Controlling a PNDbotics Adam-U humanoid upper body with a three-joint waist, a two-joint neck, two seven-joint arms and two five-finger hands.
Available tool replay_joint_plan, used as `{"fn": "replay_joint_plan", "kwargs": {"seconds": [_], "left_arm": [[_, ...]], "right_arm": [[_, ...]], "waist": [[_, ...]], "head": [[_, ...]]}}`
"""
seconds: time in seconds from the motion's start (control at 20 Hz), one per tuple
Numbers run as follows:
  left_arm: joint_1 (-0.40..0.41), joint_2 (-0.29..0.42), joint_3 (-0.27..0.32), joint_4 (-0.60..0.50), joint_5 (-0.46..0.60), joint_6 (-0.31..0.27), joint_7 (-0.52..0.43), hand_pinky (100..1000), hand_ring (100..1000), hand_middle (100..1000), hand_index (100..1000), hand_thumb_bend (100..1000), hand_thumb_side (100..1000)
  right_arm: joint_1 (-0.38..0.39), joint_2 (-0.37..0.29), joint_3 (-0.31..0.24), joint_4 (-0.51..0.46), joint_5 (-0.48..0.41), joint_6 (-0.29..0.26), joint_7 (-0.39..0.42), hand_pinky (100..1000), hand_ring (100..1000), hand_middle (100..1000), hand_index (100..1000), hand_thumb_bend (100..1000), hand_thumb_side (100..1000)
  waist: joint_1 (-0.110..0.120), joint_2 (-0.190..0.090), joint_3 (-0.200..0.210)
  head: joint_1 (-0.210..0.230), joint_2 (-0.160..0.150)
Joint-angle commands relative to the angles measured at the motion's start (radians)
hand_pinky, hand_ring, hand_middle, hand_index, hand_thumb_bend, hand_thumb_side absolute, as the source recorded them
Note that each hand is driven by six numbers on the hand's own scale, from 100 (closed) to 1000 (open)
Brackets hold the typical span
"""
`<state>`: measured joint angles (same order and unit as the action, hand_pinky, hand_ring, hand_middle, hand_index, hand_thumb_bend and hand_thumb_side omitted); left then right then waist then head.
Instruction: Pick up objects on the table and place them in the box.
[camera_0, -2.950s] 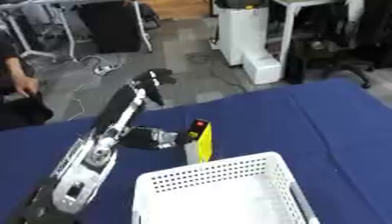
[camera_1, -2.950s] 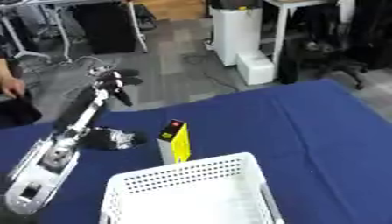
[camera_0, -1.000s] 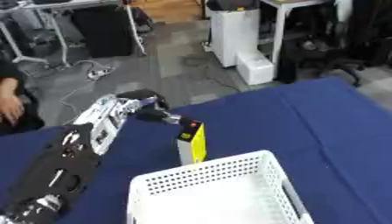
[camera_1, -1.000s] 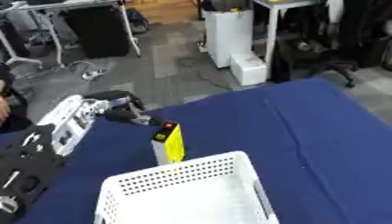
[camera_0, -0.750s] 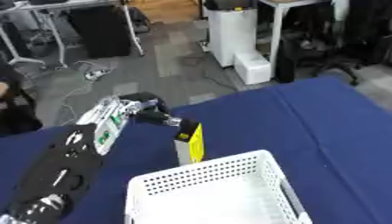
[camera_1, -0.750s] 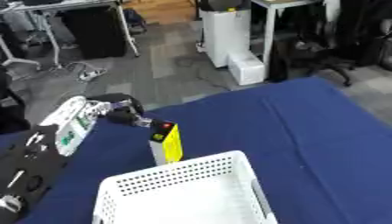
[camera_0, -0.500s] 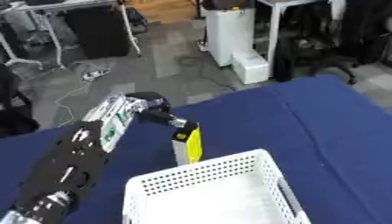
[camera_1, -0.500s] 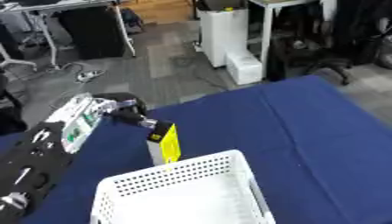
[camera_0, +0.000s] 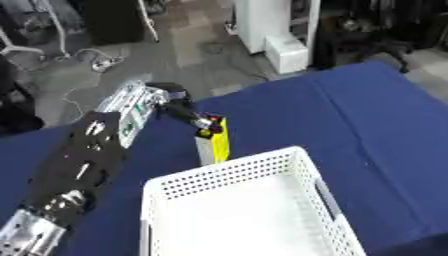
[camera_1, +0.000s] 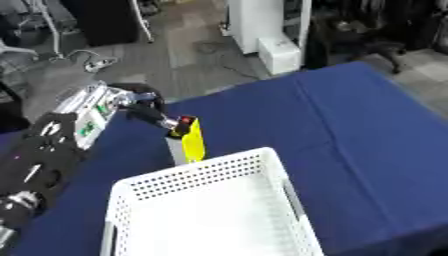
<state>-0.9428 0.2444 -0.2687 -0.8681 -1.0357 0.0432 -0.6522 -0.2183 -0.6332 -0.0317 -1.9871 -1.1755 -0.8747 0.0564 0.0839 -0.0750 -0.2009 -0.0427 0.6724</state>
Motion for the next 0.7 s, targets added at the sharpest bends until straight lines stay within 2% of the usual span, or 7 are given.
{"fn": "replay_joint_plan", "kwargs": {"seconds": [0.05,0.4,0.7], "left_arm": [[-0.032,0.004,0.017,0.010,-0.022,-0.001,0.001,381,759,740,758,916,913],[-0.038,-0.017,0.029,0.057,-0.056,0.000,0.003,379,757,733,755,916,909],[-0.041,-0.029,0.041,0.086,-0.070,0.000,0.013,379,754,738,758,926,911]], "right_arm": [[-0.024,-0.016,-0.005,-0.013,0.007,0.005,-0.002,154,244,269,408,100,1000],[-0.028,-0.016,-0.003,-0.013,0.008,0.011,-0.001,155,243,269,408,100,1000],[-0.036,-0.015,-0.002,-0.013,0.006,0.019,-0.002,155,243,269,408,100,1000]], "waist": [[-0.005,-0.009,0.000],[-0.004,-0.008,-0.004],[-0.002,-0.006,-0.010]], "head": [[0.005,0.010],[-0.002,0.031],[-0.005,0.036]]}}
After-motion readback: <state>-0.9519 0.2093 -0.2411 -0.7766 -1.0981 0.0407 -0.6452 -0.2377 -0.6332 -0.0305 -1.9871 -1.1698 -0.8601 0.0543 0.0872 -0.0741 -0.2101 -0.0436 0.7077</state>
